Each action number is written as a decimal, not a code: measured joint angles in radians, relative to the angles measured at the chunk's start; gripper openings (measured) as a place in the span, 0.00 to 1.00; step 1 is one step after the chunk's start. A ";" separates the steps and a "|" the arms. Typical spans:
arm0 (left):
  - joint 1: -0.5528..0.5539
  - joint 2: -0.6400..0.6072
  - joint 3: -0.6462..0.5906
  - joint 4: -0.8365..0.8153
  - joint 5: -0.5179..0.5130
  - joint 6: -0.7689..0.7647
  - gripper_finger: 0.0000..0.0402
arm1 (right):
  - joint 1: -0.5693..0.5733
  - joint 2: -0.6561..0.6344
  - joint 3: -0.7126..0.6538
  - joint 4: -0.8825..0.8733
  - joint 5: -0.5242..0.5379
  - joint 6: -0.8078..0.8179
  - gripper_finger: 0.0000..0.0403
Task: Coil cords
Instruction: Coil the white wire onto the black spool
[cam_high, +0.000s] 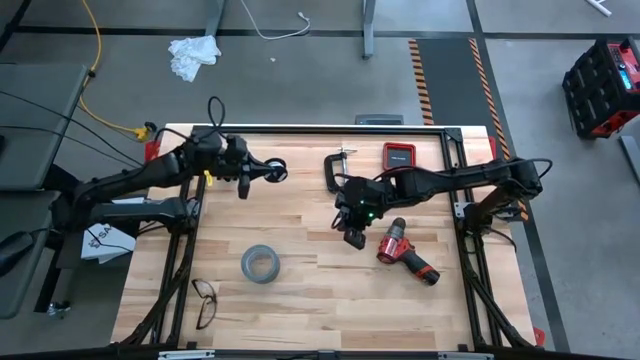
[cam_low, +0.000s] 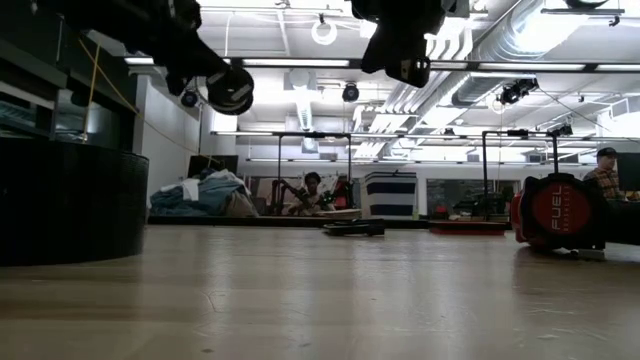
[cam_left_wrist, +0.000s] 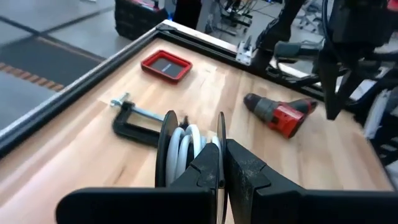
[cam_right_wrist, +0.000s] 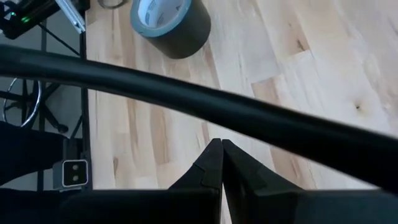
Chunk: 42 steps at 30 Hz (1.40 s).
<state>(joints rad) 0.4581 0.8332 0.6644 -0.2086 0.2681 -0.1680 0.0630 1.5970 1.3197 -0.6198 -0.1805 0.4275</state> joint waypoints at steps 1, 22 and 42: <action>-0.006 0.003 -0.006 0.009 -0.013 0.013 0.01 | -0.006 0.000 -0.001 0.003 -0.002 -0.002 0.00; -0.026 0.165 -0.032 0.223 -0.026 0.026 0.01 | -0.169 -0.002 -0.214 0.306 -0.269 -0.092 0.00; -0.336 -0.184 -0.413 0.508 -0.138 -0.351 0.01 | -0.245 -0.082 -0.274 0.662 -0.281 0.058 0.00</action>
<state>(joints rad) 0.1217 0.6490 0.2512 0.2996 0.1302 -0.5195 -0.1822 1.5146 1.0458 0.0418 -0.4614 0.4859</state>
